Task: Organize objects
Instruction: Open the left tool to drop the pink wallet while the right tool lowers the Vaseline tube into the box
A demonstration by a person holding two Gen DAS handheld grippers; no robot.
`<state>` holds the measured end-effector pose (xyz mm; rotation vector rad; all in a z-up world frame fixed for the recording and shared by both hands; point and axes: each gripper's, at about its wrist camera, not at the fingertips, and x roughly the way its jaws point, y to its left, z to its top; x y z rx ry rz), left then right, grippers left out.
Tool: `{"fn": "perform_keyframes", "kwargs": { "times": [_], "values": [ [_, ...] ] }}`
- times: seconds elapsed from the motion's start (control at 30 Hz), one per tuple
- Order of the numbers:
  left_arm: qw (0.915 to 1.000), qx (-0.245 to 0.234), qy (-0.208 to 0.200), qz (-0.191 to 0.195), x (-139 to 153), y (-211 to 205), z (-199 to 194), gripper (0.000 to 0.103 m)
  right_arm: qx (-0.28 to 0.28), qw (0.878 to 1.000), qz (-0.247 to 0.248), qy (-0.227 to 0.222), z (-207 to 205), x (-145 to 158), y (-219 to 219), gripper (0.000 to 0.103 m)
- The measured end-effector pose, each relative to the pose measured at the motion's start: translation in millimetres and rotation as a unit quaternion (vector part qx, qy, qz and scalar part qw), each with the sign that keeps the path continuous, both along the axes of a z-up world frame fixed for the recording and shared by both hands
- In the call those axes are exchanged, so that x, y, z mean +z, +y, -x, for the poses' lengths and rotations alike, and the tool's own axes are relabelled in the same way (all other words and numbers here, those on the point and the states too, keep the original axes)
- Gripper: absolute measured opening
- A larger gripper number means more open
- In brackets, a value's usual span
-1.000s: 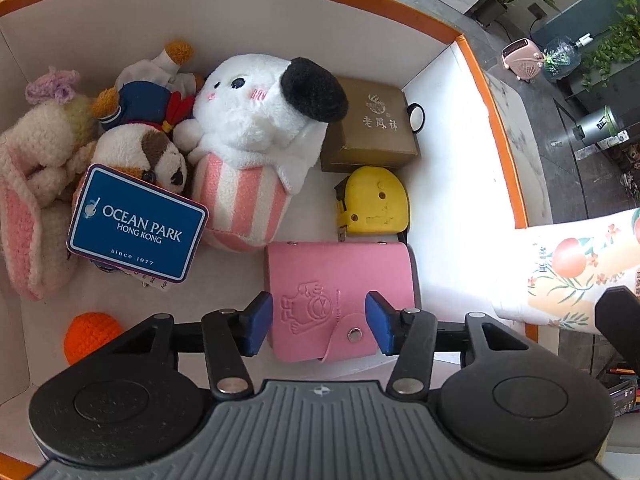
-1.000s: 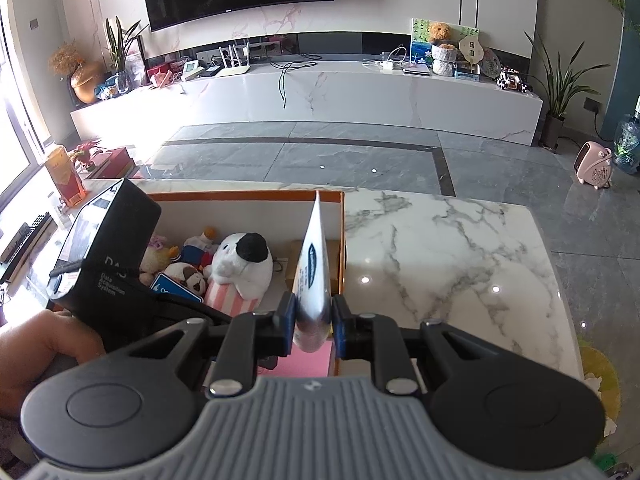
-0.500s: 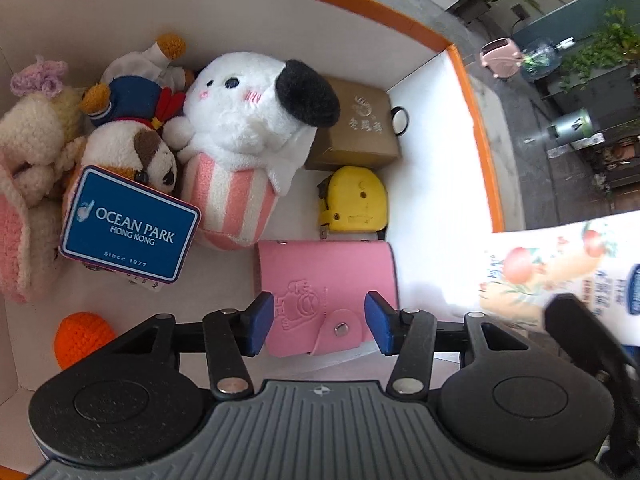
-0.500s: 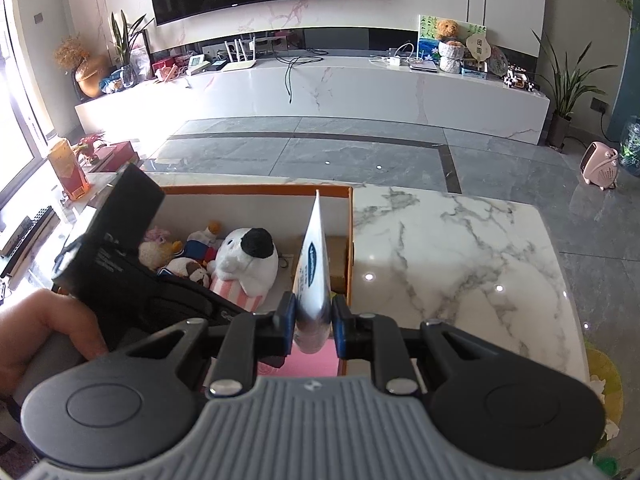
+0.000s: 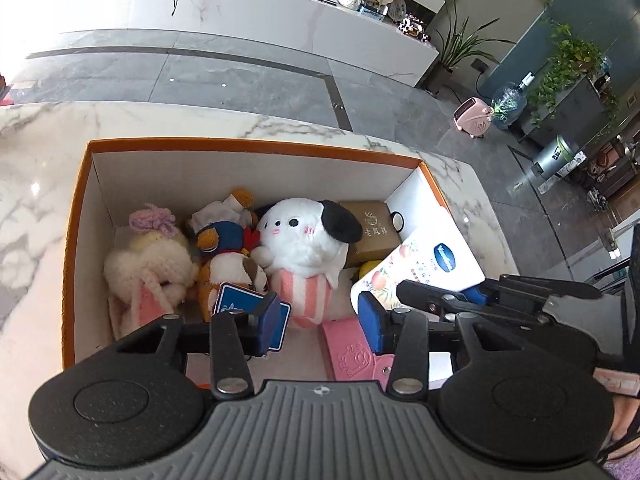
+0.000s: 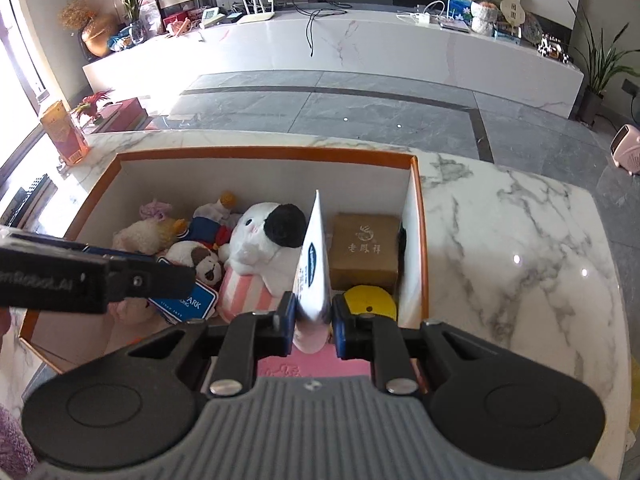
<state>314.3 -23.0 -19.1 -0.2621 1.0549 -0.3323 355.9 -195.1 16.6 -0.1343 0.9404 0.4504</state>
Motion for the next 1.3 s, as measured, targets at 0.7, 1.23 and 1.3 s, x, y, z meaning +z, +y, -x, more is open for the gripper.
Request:
{"fn": "perform_keyframes", "kwargs": {
  "times": [0.7, 1.23, 1.3],
  "values": [
    [0.9996, 0.012, -0.012, -0.021, -5.3, 24.3, 19.4, 0.047, -0.002, 0.997, 0.075, -0.010, -7.0, -34.3, 39.8, 0.030],
    [0.9908, -0.017, -0.113, -0.072, 53.9, 20.8, 106.7, 0.047, 0.002, 0.994, 0.020, -0.107, 97.9, 51.3, 31.5, 0.057],
    [0.9883, -0.016, -0.127, -0.083, 60.8, 21.8, 120.3, 0.047, 0.003, 0.994, 0.011, -0.112, 116.1, 59.7, 27.9, 0.059]
  ]
}}
